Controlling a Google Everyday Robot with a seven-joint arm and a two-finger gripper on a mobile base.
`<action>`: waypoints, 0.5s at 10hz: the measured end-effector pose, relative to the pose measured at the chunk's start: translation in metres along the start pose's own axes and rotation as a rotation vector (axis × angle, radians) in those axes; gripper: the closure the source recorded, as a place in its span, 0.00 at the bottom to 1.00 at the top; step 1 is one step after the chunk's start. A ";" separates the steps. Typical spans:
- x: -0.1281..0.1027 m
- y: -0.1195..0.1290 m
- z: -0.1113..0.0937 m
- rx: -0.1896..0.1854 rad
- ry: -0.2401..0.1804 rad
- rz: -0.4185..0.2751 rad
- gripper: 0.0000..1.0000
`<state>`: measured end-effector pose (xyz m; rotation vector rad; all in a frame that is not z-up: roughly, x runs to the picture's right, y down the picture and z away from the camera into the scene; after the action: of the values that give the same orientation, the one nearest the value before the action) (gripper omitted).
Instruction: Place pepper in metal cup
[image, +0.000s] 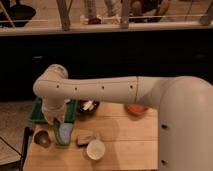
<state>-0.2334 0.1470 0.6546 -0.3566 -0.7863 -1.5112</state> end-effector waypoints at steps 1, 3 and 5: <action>-0.002 -0.002 0.001 0.004 -0.004 -0.008 1.00; -0.004 -0.008 0.003 0.015 -0.010 -0.024 1.00; -0.006 -0.016 0.007 0.025 -0.019 -0.044 1.00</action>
<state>-0.2498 0.1549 0.6519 -0.3375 -0.8324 -1.5397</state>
